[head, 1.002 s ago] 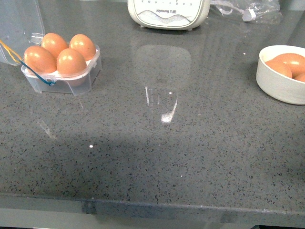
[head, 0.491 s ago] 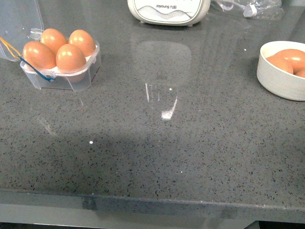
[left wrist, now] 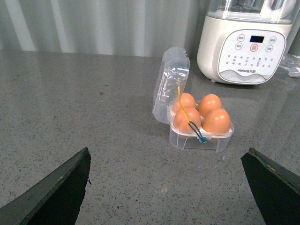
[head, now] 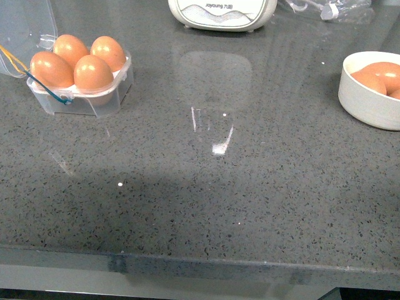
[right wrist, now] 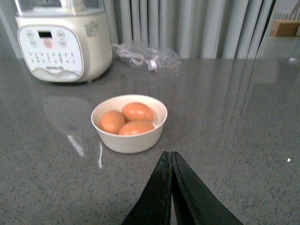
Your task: Put egg into box
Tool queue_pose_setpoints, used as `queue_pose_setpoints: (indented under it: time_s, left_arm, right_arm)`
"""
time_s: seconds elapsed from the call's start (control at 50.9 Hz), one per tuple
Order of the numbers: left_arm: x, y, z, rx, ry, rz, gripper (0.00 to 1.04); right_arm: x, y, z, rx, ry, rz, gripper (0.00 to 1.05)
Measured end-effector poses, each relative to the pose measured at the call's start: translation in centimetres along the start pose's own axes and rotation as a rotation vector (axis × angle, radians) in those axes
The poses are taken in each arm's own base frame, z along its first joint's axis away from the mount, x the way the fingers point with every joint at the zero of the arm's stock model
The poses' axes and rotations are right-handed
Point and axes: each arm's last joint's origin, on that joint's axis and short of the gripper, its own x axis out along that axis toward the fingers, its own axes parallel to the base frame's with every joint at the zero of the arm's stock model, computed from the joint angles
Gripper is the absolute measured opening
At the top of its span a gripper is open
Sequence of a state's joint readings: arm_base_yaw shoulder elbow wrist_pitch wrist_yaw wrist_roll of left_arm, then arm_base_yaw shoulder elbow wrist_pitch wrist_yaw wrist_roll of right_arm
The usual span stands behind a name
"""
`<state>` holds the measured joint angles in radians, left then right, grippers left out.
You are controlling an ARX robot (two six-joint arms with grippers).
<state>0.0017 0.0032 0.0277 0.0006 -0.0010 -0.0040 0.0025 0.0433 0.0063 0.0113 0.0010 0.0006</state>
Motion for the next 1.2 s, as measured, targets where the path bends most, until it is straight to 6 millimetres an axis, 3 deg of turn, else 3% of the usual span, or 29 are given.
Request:
queue_pose_setpoints:
  time_s: [0.197, 0.668, 1.199]
  left_arm:
    - [0.00, 0.00, 0.00, 0.000, 0.000, 0.000, 0.98]
    - [0.00, 0.00, 0.00, 0.000, 0.000, 0.000, 0.98]
    - [0.00, 0.00, 0.00, 0.000, 0.000, 0.000, 0.98]
  right_arm:
    - [-0.24, 0.00, 0.19, -0.001, -0.027, 0.000, 0.04]
    - [-0.24, 0.00, 0.20, -0.001, -0.028, 0.000, 0.97]
    - [-0.24, 0.00, 0.20, 0.000, -0.028, 0.000, 0.97]
